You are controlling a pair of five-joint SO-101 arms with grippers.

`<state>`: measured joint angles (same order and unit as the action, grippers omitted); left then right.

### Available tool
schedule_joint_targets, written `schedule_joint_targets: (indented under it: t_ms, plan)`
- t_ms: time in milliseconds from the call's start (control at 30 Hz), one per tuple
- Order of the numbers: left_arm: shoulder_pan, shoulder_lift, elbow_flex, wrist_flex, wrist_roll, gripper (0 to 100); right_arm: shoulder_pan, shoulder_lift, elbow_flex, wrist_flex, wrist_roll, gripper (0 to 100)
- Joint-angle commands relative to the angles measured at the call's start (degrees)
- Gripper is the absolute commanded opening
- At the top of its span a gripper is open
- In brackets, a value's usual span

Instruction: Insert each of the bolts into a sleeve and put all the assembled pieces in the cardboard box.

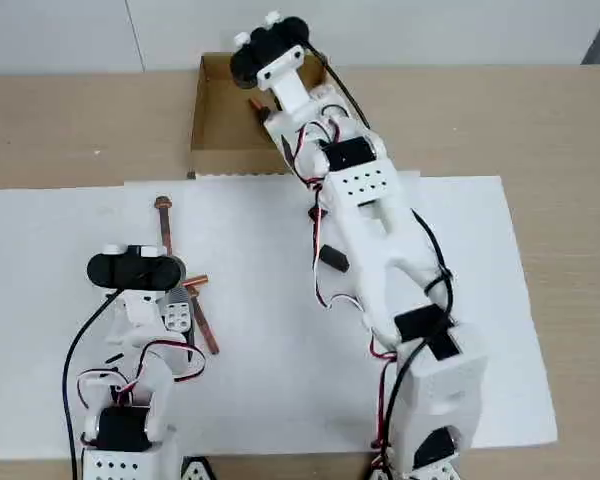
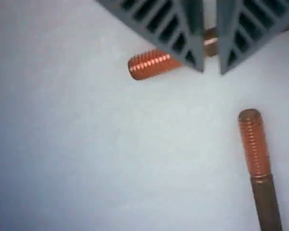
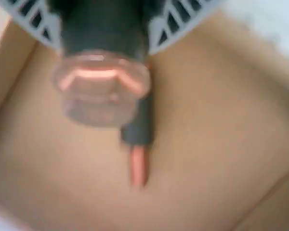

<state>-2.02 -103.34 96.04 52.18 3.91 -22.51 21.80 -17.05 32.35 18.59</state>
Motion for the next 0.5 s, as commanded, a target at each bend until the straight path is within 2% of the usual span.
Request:
schedule_joint_targets:
  t_ms: [0, 133, 400, 467]
  plan:
    - [-0.44, -0.53, -0.31, 0.09, -0.09, 1, -0.48, 0.48, -4.31, -5.93, 4.75, 0.4]
    - [-0.62, -0.53, -0.31, 0.09, -0.09, 1, -0.31, 3.65, -4.31, -9.27, 8.88, 0.4]
    - [-0.70, -0.53, -0.31, 0.26, -0.09, 1, 1.10, 8.66, -4.31, -13.32, 9.49, 1.0]
    - [-0.70, -0.53, -0.31, 0.26, -0.09, 1, 1.71, 9.54, -4.31, -13.93, 9.49, 4.1]
